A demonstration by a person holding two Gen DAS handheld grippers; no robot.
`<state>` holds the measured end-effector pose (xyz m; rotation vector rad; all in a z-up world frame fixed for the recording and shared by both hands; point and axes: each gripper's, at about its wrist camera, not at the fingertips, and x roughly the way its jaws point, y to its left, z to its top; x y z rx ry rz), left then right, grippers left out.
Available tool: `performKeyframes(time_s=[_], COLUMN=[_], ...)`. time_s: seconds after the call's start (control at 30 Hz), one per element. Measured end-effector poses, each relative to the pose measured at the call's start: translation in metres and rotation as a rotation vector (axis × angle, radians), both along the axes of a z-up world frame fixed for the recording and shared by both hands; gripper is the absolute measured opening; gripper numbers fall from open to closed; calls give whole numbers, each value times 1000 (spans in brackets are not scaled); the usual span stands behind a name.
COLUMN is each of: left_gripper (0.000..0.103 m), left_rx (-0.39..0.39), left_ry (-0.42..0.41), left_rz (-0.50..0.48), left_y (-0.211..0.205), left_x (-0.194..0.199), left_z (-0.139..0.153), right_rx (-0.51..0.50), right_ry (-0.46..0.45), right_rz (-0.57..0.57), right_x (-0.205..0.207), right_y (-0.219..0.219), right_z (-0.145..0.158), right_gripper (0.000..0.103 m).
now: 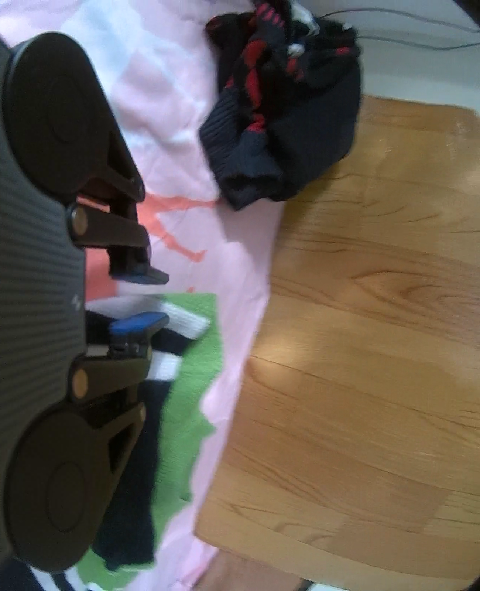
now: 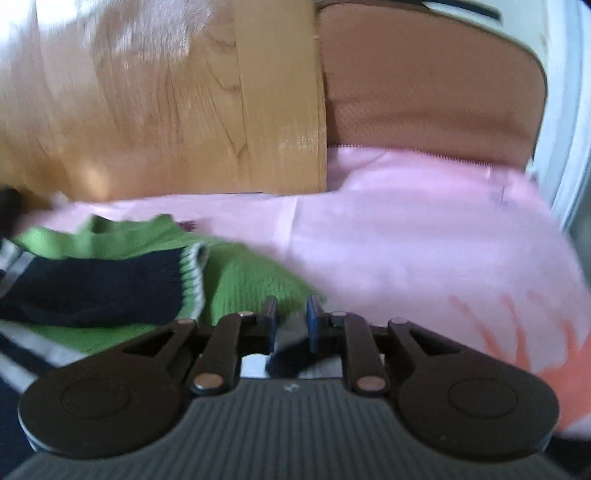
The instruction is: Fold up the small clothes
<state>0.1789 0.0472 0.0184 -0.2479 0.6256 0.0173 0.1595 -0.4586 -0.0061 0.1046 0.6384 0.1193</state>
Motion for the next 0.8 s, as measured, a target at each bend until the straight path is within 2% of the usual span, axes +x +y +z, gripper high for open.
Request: performKeyframes(time_s=[0.07,0.1,0.17,0.2,0.33,0.4,0.43,0.53,0.67,0.73,0.8], left_gripper=[22,24,36,38,43,43,40,50,49,49,50], left_rx=[-21,-28,-38,-47,-81,-86,-73,-27,-25,-13,-13], left_ry=[-35,-45,-58,-60,-37,12,47,7,20,18,18], left_rz=[-27,-52,-138,-176,-304,-318,-321,-320,-305,-306,-308], left_y=[-6,-11,-29,-37,-71,-79,-82,-80,-78,-79,-80], left_x=[-2,-1,4,7,28,38,43,36,35,35,36], left_z=[12,17,24,26,13,-7,-21,-19,-19,-20,-22], right_rx=[78,148,286,350,483,565,573,554,607,715,832], right_ry=[-27,-33,-29,-15,23,43,48,26,22,31,8], right_rz=[-45,-78,-119,-128,-218,-273,-308,-463,-744,-879,-920], right_x=[-27,-44,-71,-84,-133,-153,-164,-188,-210,-221,-228], right_y=[-20,-35,-59,-69,-88,-96,-99,-116,-150,-163,-168], right_z=[10,14,16,14,5,-3,-4,-2,-7,-16,-27], right_gripper=[22,24,27,28,28,31,31,35,36,40,40])
